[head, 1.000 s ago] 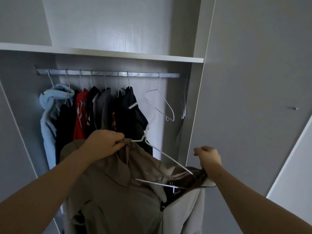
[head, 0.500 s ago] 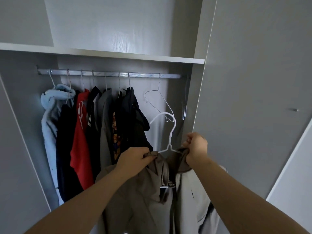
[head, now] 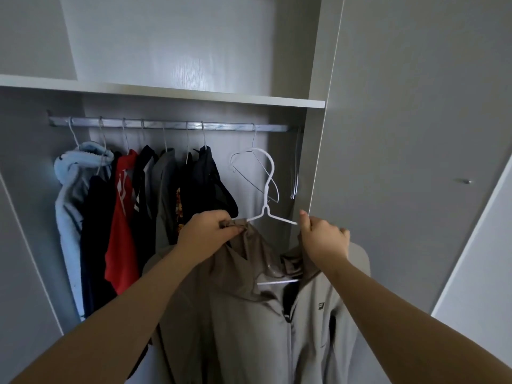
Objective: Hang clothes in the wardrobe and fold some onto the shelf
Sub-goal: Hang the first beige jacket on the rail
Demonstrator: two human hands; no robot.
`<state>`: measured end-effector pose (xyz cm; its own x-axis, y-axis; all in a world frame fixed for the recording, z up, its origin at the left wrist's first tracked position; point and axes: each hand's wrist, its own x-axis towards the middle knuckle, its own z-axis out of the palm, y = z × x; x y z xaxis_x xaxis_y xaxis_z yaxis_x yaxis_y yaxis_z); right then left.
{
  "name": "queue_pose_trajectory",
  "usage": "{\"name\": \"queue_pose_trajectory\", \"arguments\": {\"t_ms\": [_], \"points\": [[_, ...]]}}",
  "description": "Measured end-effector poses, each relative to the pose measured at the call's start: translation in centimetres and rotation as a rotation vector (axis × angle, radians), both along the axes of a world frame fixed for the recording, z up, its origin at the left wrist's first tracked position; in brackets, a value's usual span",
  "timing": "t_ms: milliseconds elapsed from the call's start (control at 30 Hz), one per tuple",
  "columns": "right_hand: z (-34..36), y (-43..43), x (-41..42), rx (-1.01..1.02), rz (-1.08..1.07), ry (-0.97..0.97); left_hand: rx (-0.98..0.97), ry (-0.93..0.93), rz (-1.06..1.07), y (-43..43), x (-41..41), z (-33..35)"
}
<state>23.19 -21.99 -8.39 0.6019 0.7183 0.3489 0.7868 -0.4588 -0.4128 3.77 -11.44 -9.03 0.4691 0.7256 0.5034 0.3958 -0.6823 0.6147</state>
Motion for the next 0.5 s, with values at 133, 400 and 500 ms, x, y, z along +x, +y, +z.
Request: {"name": "queue_pose_trajectory", "arguments": {"t_ms": [133, 400, 500], "points": [[-0.1, -0.1, -0.8, 0.003, 0.031, 0.110, -0.177, 0.031, -0.119, 0.0, 0.0, 1.5], [-1.1, -0.3, -0.6, 0.039, 0.011, 0.310, -0.243, -0.115, -0.023, 1.0, -1.9, 5.4], [-1.2, -0.2, -0.8, 0.053, 0.011, 0.324, -0.338, -0.453, 0.250, 1.3, -1.1, 6.3]]}}
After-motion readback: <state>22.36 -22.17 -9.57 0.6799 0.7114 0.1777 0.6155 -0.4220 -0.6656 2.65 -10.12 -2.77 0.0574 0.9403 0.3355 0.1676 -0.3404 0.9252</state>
